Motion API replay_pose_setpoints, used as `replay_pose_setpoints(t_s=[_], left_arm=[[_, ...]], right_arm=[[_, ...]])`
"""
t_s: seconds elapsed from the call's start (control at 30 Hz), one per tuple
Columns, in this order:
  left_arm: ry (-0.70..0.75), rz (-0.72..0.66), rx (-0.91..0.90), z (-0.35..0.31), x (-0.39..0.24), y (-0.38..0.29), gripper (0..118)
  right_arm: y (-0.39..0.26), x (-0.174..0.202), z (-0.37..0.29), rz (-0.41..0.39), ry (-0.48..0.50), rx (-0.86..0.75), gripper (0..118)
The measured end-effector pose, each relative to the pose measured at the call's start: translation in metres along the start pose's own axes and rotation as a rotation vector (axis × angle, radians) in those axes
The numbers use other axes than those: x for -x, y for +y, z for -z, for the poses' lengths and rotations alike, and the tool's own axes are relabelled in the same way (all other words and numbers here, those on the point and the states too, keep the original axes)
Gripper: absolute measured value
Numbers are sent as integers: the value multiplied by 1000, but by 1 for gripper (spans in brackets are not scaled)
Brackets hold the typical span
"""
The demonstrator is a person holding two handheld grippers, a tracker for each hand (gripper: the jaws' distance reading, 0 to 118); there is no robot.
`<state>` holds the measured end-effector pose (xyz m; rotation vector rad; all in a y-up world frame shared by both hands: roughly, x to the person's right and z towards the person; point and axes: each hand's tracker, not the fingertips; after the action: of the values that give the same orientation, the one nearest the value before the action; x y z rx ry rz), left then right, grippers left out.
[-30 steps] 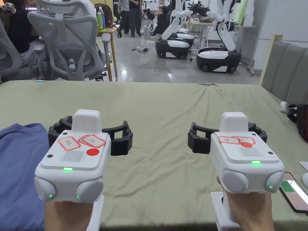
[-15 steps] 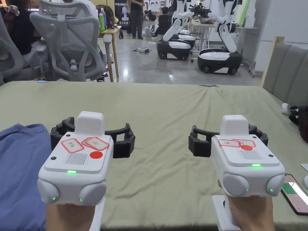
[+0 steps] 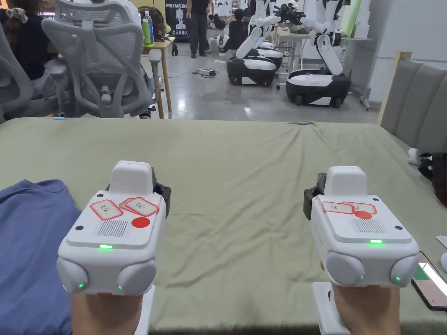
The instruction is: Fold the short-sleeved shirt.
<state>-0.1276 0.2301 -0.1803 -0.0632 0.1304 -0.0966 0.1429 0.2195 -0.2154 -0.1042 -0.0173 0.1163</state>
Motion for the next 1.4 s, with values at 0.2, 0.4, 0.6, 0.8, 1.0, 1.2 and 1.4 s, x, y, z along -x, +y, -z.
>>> replay_pose_setpoints(t_s=[0.2, 0.4, 0.6, 0.8, 1.0, 1.2, 1.4], left_arm=[[1, -13, -8, 5, 7, 0, 0], [101, -16, -13, -10, 52, 5, 0], [301, -19, 5, -43, 142, -1, 0], [484, -32, 51, -82, 218, -17, 0], [467, -48, 157, -67, 238, -40, 0], [263, -114, 433, 40, 252, -56, 0], [117, -185, 618, 172, 269, -81, 0]], right_arm=[[3, -5, -3, 8, 28, -3, 0], [8, 44, 4, -9, 133, 13, 0], [24, 152, 1, -30, 343, -19, 0], [29, 236, -10, -35, 513, -10, 0], [27, 267, -4, -58, 557, 21, 0], [21, 288, 26, -98, 569, 71, 0], [9, 305, 64, -146, 579, 127, 0]])
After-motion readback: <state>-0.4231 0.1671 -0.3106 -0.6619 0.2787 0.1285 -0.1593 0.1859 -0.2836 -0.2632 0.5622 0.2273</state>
